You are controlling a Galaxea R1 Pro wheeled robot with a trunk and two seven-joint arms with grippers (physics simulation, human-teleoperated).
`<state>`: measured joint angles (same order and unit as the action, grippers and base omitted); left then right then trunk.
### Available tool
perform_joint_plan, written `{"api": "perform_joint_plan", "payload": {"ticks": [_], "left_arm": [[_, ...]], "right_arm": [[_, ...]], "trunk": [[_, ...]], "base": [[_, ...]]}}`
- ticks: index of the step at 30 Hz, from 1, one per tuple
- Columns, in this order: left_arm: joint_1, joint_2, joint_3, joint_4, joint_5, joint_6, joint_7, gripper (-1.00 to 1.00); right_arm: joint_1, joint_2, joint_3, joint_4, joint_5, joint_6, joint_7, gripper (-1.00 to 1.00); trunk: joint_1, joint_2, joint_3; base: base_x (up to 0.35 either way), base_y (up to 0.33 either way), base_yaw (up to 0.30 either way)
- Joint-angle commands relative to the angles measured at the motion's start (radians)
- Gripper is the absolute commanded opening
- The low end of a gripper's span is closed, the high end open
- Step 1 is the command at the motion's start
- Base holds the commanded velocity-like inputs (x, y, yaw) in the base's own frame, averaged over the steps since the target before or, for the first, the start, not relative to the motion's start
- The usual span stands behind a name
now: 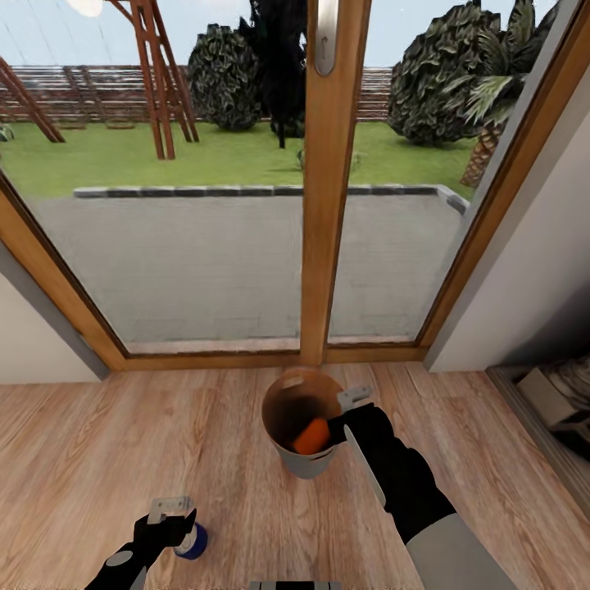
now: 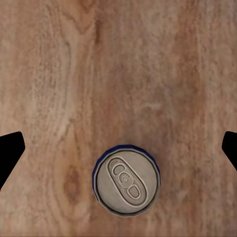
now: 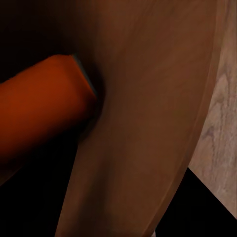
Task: Put the three can of soda from the living room inside the tash can in the kitchen.
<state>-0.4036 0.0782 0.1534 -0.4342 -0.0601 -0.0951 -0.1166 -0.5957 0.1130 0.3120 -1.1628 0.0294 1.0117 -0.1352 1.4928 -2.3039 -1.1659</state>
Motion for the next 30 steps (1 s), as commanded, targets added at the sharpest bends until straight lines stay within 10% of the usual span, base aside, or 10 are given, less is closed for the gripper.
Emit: {"api": "perform_joint_plan", "payload": {"ticks": [1,8,9,10,13,30], "left_arm": [[0.0,0.0,0.0,0.0,0.0,0.0,0.0,1.0],[0.0,0.0,-0.001,-0.001,-0.001,-0.005,0.0,1.0],[0.0,0.0,-0.001,-0.001,-0.001,-0.016,0.0,1.0],[0.0,-0.001,-0.001,0.0,-0.001,-0.05,0.0,1.0],[0.0,-0.001,-0.002,0.002,-0.001,-0.057,0.0,1.0],[0.0,-0.002,-0.003,0.002,-0.002,-0.061,0.0,1.0]], "right_arm": [[-0.001,0.0,0.0,-0.001,-0.005,-0.001,0.002,-1.0],[-0.001,-0.036,-0.017,-0.084,-0.001,0.001,0.002,-1.0],[-0.001,-0.044,-0.04,-0.088,-0.001,0.001,0.002,-1.0],[-0.002,-0.058,-0.145,-0.155,0.0,0.001,0.002,-1.0],[-0.002,-0.061,-0.174,-0.186,0.0,0.001,0.002,-1.0],[-0.003,-0.062,-0.186,-0.201,0.004,0.001,0.002,-1.0]], "trunk": [[0.0,0.0,-0.001],[0.0,0.0,-0.013],[0.0,0.0,-0.014],[0.0,0.0,-0.016],[0.0,0.0,-0.02],[0.0,0.0,-0.047]], "base": [[0.0,0.0,0.0],[0.0,0.0,0.0],[0.0,0.0,0.0],[0.0,0.0,0.0],[0.0,0.0,0.0],[0.0,0.0,0.0]]}}
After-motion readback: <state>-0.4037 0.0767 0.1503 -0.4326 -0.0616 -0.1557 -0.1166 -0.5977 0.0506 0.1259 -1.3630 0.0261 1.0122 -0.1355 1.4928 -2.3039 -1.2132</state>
